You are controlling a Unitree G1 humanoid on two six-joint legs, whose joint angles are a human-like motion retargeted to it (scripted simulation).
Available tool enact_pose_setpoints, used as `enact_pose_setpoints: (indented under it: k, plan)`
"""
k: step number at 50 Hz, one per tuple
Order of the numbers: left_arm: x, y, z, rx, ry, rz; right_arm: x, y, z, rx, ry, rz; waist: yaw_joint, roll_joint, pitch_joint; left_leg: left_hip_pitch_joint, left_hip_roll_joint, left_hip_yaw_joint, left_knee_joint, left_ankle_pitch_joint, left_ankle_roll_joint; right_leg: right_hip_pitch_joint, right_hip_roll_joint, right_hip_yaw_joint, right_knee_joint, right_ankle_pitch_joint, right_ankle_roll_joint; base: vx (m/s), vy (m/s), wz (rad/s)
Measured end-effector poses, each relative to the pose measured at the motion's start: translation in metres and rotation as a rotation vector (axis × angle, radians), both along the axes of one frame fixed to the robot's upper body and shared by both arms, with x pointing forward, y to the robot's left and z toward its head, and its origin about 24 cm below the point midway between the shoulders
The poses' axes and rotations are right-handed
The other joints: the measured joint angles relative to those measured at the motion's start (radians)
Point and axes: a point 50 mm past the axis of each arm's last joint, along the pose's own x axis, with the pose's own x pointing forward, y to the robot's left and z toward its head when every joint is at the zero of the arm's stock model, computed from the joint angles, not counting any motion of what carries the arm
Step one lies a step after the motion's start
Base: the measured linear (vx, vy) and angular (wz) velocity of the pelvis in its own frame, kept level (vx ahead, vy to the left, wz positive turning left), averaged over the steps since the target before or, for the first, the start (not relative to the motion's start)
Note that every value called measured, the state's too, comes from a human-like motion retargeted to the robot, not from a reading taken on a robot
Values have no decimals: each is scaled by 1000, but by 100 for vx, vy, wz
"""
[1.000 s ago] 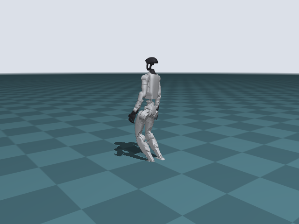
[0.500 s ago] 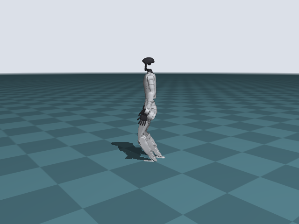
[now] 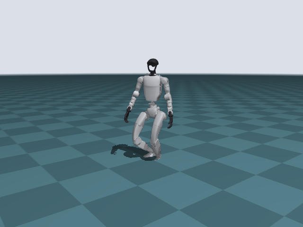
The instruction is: Sport exercise
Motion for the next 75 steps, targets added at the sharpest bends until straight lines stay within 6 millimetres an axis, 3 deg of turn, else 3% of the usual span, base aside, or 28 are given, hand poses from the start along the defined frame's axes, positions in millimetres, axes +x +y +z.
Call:
enact_pose_setpoints:
  k: [3, 7, 15, 20, 25, 28, 30, 34, 39, 45, 52, 55, 60, 63, 68, 75]
  plan:
    - [0, 0, 0, -13, 9, -27, 15, 8, 1, 38, -43, 29, -19, -29, 38, 66, -70, -74, -56, 19, -1, -69, 13, 100, 59, -2, 9, 20, 7, 151]
    - [3, -1, 0, -19, 10, -73, 28, 23, 0, 83, -78, 66, -37, -37, 52, 115, -96, -156, -93, 29, -9, -180, 93, 172, 17, 9, 37, 22, 0, 113]
    - [18, 5, 5, 32, -30, -169, 33, 46, -5, 136, -89, 99, -47, -31, -7, 136, -46, -235, -133, 29, -33, -356, 281, 210, -273, 120, 136, 28, -7, 61]
    - [22, 9, 7, 68, -53, -171, 30, 51, -7, 125, -82, 104, -50, -15, -20, 170, -7, -193, -62, 8, -68, -322, 311, 190, -275, 170, 133, 32, -9, 25]
    - [21, 12, 9, 88, -74, -137, 26, 50, -7, 95, -77, 120, -20, 91, -18, 133, 133, -165, 250, 14, -200, -226, 434, 122, -272, 155, 90, 31, -8, -25]
    - [30, 13, 11, 84, -114, -123, 31, 44, -4, 71, -94, 120, 14, 202, -23, 58, 359, -103, 490, 153, -291, -130, 584, 69, -417, 193, 55, 27, -4, -47]
    - [31, 11, 12, 80, -129, -121, 29, 42, -5, 61, -90, 116, 31, 224, -15, 7, 424, -74, 614, 184, -295, -118, 607, 68, -392, 175, 45, 22, 0, -44]
    - [47, 13, 17, 85, -180, -119, 34, 37, -2, 51, -99, 91, 68, 222, -22, -148, 507, -57, 692, 109, -223, -62, 659, 105, -503, 196, 46, 26, 1, -62]
    - [49, 15, 18, 99, -186, -112, 31, 39, -4, 63, -80, 71, 79, 164, -27, -273, 435, -89, 520, -7, -136, -56, 626, 189, -504, 176, 76, 24, 6, -79]
    - [39, 17, 16, 104, -137, -138, 31, 42, -6, 81, -66, 57, 26, 88, -55, -304, 221, -215, 268, 35, -129, -108, 559, 315, -438, 136, 111, 17, 9, -102]
    - [34, 16, 13, 96, -101, -159, 24, 47, -9, 91, -47, 31, -70, 56, -63, -240, 161, -117, 187, 32, -64, -152, 492, 412, -333, 91, 160, 7, 14, -94]
    - [36, 17, 14, 96, -105, -158, 25, 46, -8, 83, -56, 32, -111, 39, -64, -206, 143, -49, 138, 38, -42, -176, 434, 416, -283, 78, 180, 2, 13, -106]
    - [40, 20, 16, 101, -119, -155, 30, 47, -6, 75, -80, 50, -135, 37, -82, -173, 183, 95, 75, 37, -27, -213, 227, 178, -204, 30, 96, -1, 6, -168]
    - [41, 19, 17, 96, -126, -159, 30, 46, -5, 72, -89, 54, -152, 40, -99, -155, 197, 163, 30, 41, -17, -222, 175, 114, -196, 19, 81, -1, 3, -152]
    - [42, 14, 16, 73, -129, -182, 25, 43, -5, 76, -87, 39, -182, 42, -110, -106, 201, 246, -40, 47, -2, -211, 153, 96, -223, 19, 93, 1, -1, -122]
    - [45, 3, 13, 37, -127, -237, 11, 39, -9, 91, -52, -13, -209, 63, -103, -53, 243, 314, -58, 40, 3, -173, 227, 146, -310, 23, 101, 2, -9, -99]
